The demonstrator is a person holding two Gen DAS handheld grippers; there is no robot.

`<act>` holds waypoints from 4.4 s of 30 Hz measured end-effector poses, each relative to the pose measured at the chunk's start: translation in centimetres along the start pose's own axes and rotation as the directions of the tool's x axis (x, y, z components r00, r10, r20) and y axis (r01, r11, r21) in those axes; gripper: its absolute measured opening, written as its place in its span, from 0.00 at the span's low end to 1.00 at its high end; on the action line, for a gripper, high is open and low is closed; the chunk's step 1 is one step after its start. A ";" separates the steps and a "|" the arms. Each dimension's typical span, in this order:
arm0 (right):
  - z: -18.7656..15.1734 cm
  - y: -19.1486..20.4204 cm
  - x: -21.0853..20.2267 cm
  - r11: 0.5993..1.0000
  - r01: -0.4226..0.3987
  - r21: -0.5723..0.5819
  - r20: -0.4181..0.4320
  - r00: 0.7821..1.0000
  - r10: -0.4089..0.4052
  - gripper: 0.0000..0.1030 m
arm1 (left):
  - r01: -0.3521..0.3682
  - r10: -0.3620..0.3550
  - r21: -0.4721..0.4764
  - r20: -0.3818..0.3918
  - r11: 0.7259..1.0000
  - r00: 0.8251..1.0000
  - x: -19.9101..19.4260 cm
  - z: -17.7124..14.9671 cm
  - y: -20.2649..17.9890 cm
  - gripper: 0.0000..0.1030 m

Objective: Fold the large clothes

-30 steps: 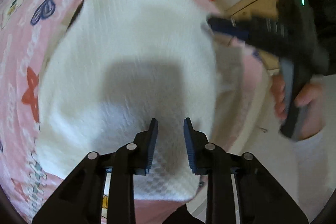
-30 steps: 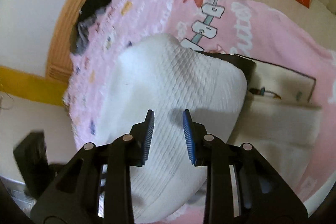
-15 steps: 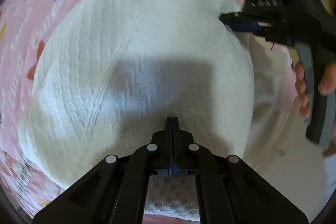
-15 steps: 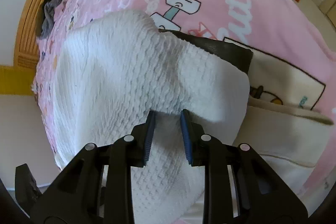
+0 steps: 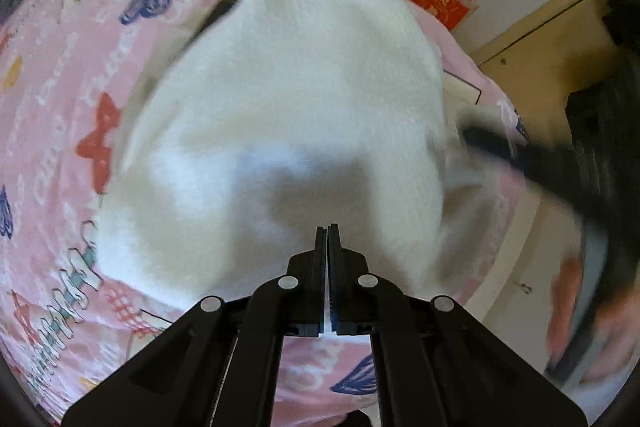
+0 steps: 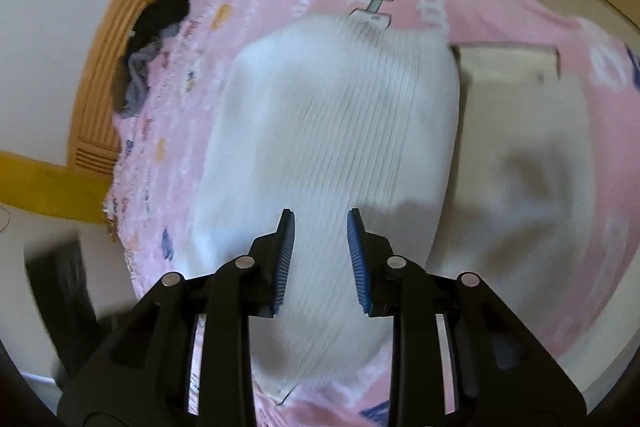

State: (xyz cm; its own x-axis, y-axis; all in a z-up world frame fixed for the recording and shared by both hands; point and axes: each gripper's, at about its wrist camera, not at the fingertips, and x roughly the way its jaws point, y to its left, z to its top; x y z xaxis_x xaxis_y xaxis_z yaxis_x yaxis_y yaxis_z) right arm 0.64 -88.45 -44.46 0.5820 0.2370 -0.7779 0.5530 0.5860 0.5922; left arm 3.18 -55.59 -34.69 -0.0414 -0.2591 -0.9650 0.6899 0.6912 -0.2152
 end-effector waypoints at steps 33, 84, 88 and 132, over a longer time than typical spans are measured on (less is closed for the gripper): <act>-19.5 10.2 -15.1 0.971 0.238 -0.031 0.346 0.914 -0.213 0.65 | -0.081 0.056 0.229 0.110 0.970 0.992 -14.6 -4.6 3.7 0.46; -35.3 16.9 -33.2 0.908 0.400 0.123 0.637 0.670 -0.382 0.94 | -0.133 0.037 0.262 0.340 0.956 0.940 -33.0 -22.0 2.2 0.92; -35.2 17.0 -33.2 0.913 0.390 0.123 0.631 0.679 -0.375 0.94 | -0.100 0.025 0.192 0.358 0.976 0.933 -33.6 -21.7 2.9 0.92; -34.9 18.1 -32.4 0.890 0.413 0.192 0.506 0.736 -0.450 0.94 | -0.124 0.024 0.363 0.269 0.923 0.963 -33.4 -21.9 1.6 0.92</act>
State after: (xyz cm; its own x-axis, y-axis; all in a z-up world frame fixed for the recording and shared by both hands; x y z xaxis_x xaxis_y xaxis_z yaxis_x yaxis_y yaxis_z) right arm -29.03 -58.48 -15.88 0.4809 -0.4818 -0.7325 0.8471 0.4707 0.2465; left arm -10.17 -31.11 -6.11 0.1708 -0.4146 -0.8938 0.9046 0.4255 -0.0245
